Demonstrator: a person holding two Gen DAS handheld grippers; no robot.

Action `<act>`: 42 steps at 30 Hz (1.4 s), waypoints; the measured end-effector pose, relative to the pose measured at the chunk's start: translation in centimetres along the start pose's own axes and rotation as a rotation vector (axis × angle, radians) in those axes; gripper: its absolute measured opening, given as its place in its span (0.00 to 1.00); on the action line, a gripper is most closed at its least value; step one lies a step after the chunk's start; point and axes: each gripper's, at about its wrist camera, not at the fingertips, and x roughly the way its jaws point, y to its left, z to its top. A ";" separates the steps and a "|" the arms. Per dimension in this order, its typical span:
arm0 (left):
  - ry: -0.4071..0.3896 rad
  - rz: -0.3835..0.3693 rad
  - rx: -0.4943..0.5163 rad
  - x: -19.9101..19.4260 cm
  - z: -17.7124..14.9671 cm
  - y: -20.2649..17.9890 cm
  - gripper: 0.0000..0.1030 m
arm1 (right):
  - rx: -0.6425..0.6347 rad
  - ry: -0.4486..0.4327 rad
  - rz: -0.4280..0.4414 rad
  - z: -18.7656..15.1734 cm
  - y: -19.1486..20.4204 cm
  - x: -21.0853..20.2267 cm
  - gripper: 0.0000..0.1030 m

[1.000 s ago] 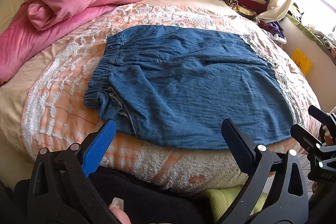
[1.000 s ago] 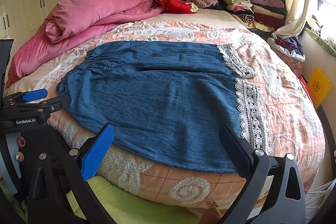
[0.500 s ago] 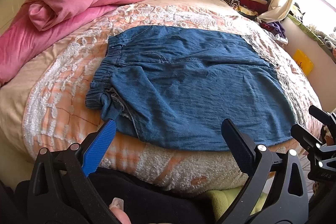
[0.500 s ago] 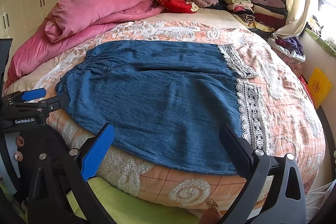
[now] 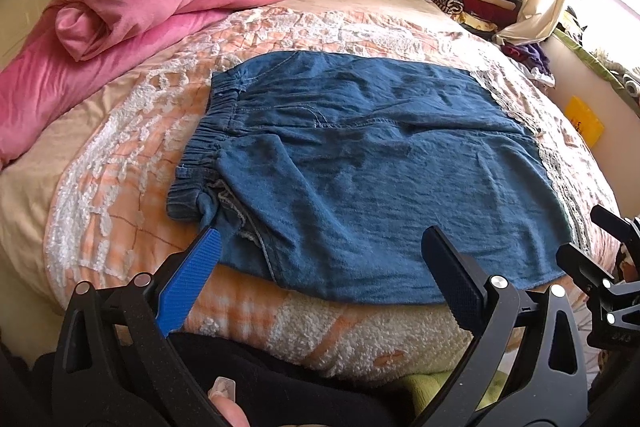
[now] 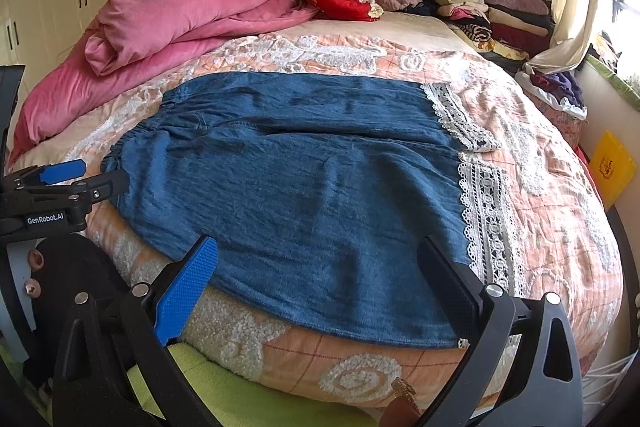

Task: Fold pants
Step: 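Lower the left tool to the pants waistband and close on it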

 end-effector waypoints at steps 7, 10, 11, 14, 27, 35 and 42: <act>0.017 0.012 -0.007 1.2 1.1 0.8 0.91 | -0.015 -0.003 0.019 1.8 -0.2 1.0 0.96; 0.022 0.020 -0.013 1.8 1.7 1.4 0.91 | -0.047 -0.019 0.043 3.5 -0.2 1.7 0.96; 0.023 0.021 -0.015 2.0 2.1 1.7 0.91 | -0.053 -0.023 0.051 4.0 -0.2 1.9 0.96; 0.032 0.024 -0.028 2.9 3.2 2.6 0.91 | -0.056 -0.012 0.095 6.0 -0.3 3.2 0.96; 0.066 0.105 -0.111 7.4 9.0 9.1 0.91 | -0.117 0.051 0.132 14.0 0.1 11.7 0.96; 0.117 0.114 -0.163 11.4 12.3 12.3 0.91 | -0.194 0.102 0.136 17.6 1.2 17.5 0.96; 0.184 0.091 -0.137 16.0 14.0 13.3 0.91 | -0.222 0.150 0.179 20.6 2.4 22.4 0.96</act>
